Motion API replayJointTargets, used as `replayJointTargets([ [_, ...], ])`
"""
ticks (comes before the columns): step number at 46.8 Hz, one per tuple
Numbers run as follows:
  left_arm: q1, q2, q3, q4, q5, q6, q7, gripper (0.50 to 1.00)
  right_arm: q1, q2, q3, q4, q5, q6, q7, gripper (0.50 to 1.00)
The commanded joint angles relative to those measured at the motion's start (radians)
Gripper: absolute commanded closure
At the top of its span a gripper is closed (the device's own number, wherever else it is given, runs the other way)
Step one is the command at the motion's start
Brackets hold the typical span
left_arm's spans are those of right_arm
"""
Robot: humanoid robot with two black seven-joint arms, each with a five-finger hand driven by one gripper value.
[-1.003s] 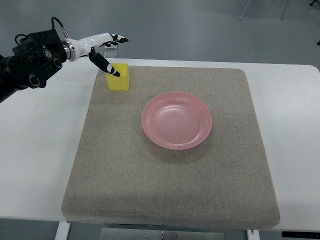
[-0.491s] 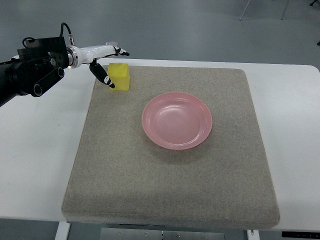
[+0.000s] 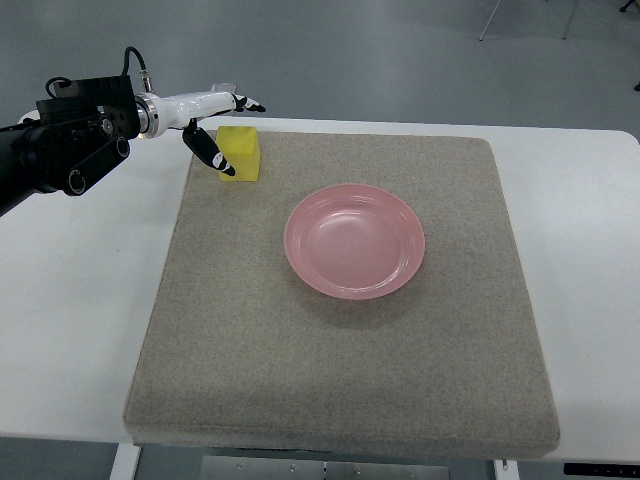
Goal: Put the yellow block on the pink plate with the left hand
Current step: 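Close the left hand fingers around the yellow cube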
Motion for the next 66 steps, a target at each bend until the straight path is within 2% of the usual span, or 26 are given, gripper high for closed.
replayJointTargets([
  [1, 0.0, 0.001, 0.031, 0.002, -0.001, 0.001, -0.004, 0.529, 0.0, 0.0, 0.0, 0.0, 0.0, 0.0, 0.0, 0.576],
  [7, 0.002, 0.003, 0.059, 0.003, -0.002, 0.001, -0.017, 0.544, 0.0, 0.0, 0.0, 0.0, 0.0, 0.0, 0.0, 0.576],
  [11, 0.002, 0.001, 0.06, 0.003, -0.002, 0.004, -0.017, 0.568, 0.0, 0.0, 0.0, 0.0, 0.0, 0.0, 0.0, 0.576],
  [14, 0.002, 0.001, 0.06, 0.005, -0.002, 0.016, -0.017, 0.604, 0.0, 0.0, 0.0, 0.0, 0.0, 0.0, 0.0, 0.576],
  [22, 0.002, 0.0, 0.06, 0.002, -0.002, 0.09, -0.017, 0.606, 0.0, 0.0, 0.0, 0.0, 0.0, 0.0, 0.0, 0.576],
  [30, 0.004, 0.0, 0.062, 0.002, -0.002, 0.094, -0.017, 0.645, 0.0, 0.0, 0.0, 0.0, 0.0, 0.0, 0.0, 0.576],
  [55, 0.022, -0.003, 0.06, 0.0, -0.004, 0.093, -0.017, 0.634, 0.0, 0.0, 0.0, 0.0, 0.0, 0.0, 0.0, 0.576],
  [61, 0.022, -0.005, 0.06, 0.0, -0.002, 0.093, -0.017, 0.649, 0.0, 0.0, 0.0, 0.0, 0.0, 0.0, 0.0, 0.576],
  [66, 0.022, -0.006, 0.062, 0.0, -0.001, 0.093, -0.017, 0.782, 0.0, 0.0, 0.0, 0.0, 0.0, 0.0, 0.0, 0.576],
])
